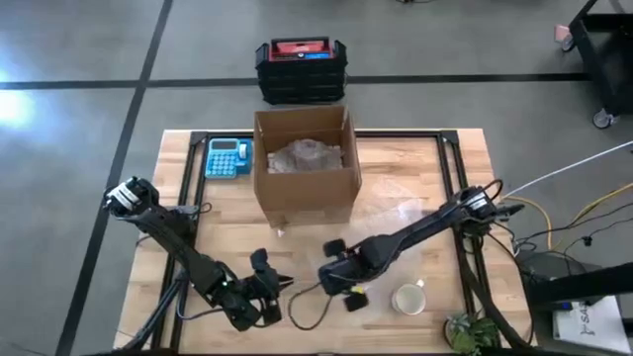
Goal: Wrap mug
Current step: Prepare the transparent bubble wrap to wrap the gray mug
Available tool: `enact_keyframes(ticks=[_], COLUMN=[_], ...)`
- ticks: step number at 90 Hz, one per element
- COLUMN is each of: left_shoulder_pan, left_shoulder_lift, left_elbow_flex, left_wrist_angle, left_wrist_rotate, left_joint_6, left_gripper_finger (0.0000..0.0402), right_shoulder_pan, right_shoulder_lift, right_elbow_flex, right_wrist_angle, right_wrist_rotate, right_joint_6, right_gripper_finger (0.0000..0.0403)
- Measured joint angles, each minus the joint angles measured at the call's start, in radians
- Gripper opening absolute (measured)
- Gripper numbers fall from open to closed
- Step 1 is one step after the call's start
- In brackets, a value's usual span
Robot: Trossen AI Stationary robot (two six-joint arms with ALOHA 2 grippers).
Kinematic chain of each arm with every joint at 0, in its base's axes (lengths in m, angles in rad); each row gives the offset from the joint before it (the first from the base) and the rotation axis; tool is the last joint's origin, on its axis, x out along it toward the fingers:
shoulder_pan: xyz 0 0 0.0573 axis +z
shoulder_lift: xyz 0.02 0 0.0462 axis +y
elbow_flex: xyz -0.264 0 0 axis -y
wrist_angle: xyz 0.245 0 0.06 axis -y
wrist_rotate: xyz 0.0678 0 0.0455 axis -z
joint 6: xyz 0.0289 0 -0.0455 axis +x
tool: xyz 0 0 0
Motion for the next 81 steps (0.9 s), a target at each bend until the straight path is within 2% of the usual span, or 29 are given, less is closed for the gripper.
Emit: enact_keyframes(ticks=[25, 46, 59, 81], left_shoulder_pan=[0.0, 0.001, 0.001, 0.005], left_shoulder_lift=[0.0, 0.0, 0.0, 0.0], left_elbow_flex=[0.0, 0.0, 0.0, 0.0], left_wrist_angle=[0.012, 0.01, 0.01, 0.022], left_wrist_rotate=[0.004, 0.009, 0.008, 0.021], left_joint_6=[0.0, 0.008, 0.013, 0.002], left_gripper_finger=[0.002, 0.002, 0.002, 0.002], right_shoulder_pan=[0.01, 0.006, -0.002, -0.018], right_shoulder_lift=[0.026, 0.069, 0.123, 0.208], right_elbow_flex=[-0.155, -0.228, -0.233, -0.153], right_wrist_angle=[0.211, 0.545, 0.714, 0.763], right_wrist_rotate=[-0.007, -0.013, -0.015, -0.015], right_joint_6=[-0.004, 0.011, 0.003, 0.013], right_gripper_finger=[0.0008, 0.0008, 0.0008, 0.0008])
